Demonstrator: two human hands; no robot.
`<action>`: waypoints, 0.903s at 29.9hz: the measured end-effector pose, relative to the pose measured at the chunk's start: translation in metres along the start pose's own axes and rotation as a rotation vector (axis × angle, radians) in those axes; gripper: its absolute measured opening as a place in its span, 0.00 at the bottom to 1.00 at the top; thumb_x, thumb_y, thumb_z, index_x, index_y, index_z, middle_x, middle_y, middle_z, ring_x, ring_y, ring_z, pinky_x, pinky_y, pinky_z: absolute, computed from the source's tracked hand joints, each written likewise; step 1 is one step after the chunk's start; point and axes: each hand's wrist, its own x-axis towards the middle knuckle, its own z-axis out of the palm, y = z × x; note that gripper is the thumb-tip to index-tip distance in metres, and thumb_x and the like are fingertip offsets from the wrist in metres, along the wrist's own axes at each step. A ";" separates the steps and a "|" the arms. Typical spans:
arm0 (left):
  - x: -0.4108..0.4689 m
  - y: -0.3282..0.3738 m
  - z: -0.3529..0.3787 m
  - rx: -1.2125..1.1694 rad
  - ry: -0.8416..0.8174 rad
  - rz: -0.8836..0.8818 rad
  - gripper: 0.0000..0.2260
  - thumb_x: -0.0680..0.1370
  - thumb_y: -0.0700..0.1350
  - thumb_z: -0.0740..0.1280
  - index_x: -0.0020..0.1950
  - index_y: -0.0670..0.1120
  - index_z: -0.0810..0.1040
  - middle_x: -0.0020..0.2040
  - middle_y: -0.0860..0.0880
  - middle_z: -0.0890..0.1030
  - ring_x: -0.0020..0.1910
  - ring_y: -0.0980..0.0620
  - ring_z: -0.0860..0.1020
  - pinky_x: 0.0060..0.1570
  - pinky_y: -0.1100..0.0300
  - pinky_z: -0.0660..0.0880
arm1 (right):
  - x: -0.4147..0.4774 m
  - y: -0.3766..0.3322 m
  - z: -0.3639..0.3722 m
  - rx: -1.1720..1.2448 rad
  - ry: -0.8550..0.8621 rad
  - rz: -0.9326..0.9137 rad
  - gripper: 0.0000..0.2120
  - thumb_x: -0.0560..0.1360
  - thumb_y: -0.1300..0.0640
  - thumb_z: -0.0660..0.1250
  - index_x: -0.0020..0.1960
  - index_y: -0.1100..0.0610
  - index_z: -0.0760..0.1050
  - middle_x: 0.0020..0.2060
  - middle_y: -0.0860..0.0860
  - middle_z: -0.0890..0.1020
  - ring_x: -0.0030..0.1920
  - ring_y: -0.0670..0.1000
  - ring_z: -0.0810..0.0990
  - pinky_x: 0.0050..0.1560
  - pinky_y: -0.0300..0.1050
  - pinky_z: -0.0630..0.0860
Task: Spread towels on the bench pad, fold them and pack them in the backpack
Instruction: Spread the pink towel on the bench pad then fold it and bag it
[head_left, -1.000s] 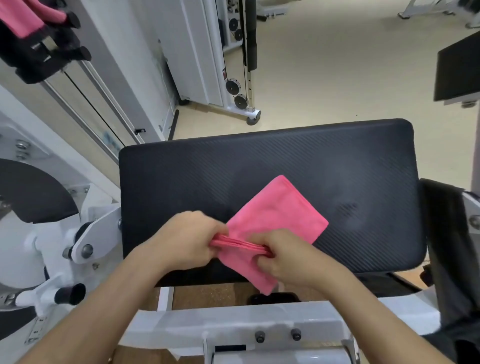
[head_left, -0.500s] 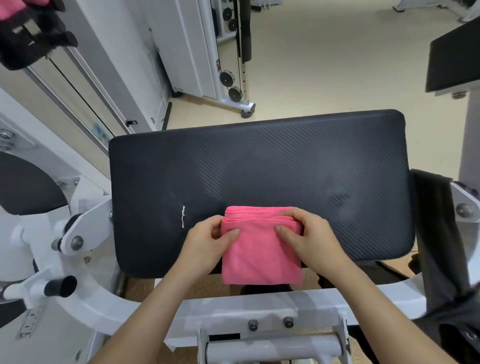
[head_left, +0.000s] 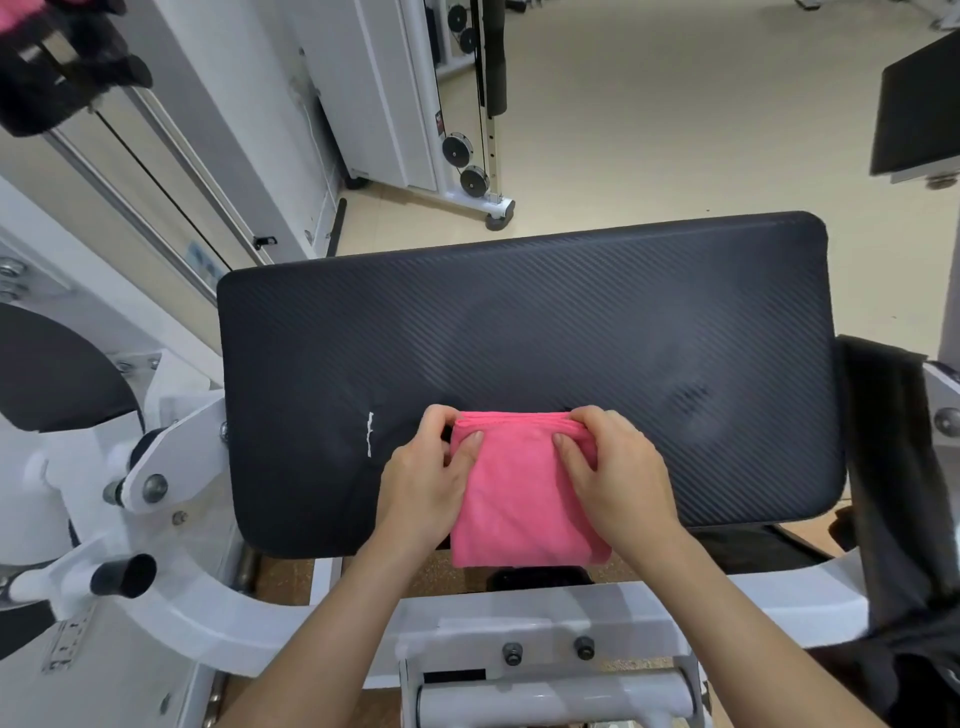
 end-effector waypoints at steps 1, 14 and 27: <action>0.001 0.000 0.001 0.023 0.006 0.009 0.06 0.80 0.58 0.60 0.51 0.58 0.68 0.35 0.54 0.81 0.36 0.55 0.79 0.38 0.52 0.74 | 0.000 -0.001 0.001 -0.006 0.007 0.007 0.09 0.79 0.50 0.63 0.56 0.53 0.75 0.47 0.49 0.77 0.45 0.54 0.78 0.44 0.50 0.74; 0.003 0.003 0.010 0.410 0.218 0.283 0.11 0.79 0.51 0.62 0.58 0.50 0.77 0.48 0.51 0.71 0.48 0.51 0.71 0.33 0.54 0.74 | 0.025 0.012 -0.027 -0.182 -0.261 -0.134 0.20 0.73 0.47 0.71 0.63 0.48 0.74 0.55 0.45 0.70 0.57 0.48 0.67 0.51 0.45 0.71; 0.013 0.009 -0.029 0.192 -0.301 0.131 0.16 0.72 0.44 0.74 0.57 0.59 0.78 0.45 0.56 0.74 0.41 0.61 0.72 0.43 0.66 0.67 | 0.042 0.001 -0.039 -0.090 -0.627 -0.162 0.13 0.70 0.55 0.75 0.49 0.47 0.74 0.40 0.42 0.78 0.38 0.42 0.76 0.37 0.32 0.69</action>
